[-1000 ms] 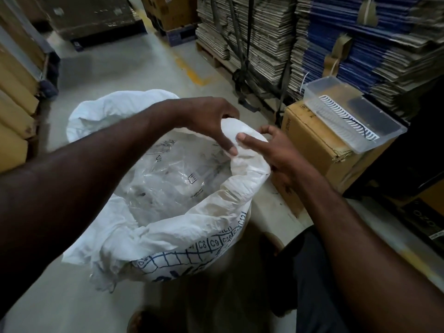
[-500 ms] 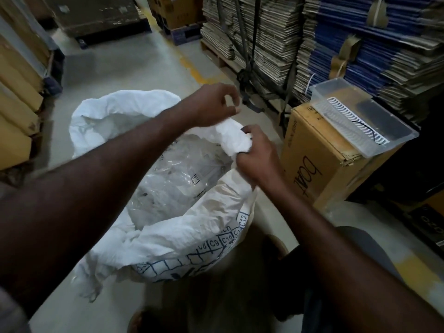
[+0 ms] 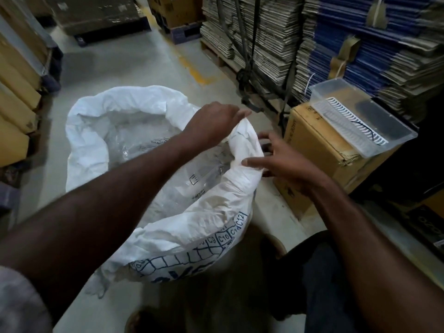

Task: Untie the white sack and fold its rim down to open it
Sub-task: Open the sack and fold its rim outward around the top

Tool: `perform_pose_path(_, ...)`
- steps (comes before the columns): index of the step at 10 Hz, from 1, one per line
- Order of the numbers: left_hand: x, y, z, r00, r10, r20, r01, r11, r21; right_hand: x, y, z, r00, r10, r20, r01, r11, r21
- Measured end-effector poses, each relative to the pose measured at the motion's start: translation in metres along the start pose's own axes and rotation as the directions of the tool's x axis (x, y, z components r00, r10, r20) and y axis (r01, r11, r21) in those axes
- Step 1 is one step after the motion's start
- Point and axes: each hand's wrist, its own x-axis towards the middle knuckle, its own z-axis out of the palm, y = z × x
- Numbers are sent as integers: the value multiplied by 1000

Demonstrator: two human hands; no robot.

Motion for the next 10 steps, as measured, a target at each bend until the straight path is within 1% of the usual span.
perform_pose_path(1, 22, -4, -4, 967, -163, 194, 189, 974, -128, -7, 9, 1, 994, 105, -36, -108, 987, -120)
perform_pose_path(2, 38, -5, -9, 925, -232, 300, 323, 896, -305, -1, 7, 12, 979, 193, -63, -178, 965, 192)
perform_pose_path(3, 38, -5, -3, 970, -164, 178, 205, 948, -242, 11, 3, 17, 974, 221, -53, -182, 897, 404)
perform_pose_path(4, 18, 10, 8, 970, 116, -215, -109, 993, 44, 18, 7, 21, 955, 276, -107, -186, 841, 507)
perform_pose_path(5, -9, 25, 25, 852, 435, -292, -441, 896, 49, 23, 6, 25, 955, 278, -104, -176, 813, 555)
perform_pose_path(6, -31, 19, 44, 888, 436, -144, -446, 894, -48, 26, 3, 28, 977, 212, 18, -183, 796, 576)
perform_pose_path(7, -30, 15, 50, 924, 350, -150, -358, 933, -25, 25, 3, 36, 980, 198, 35, -186, 828, 528)
perform_pose_path(8, -20, 22, 47, 975, 221, -29, -222, 975, -22, 24, 4, 41, 978, 147, -146, -99, 951, 293)
perform_pose_path(9, -9, 21, 42, 987, -60, 150, 73, 994, -83, 6, 7, 46, 965, 32, -261, -54, 995, -79)
perform_pose_path(10, 4, 26, 39, 975, -93, 203, 131, 975, -180, -11, 14, 63, 964, -83, -253, -25, 918, -396)
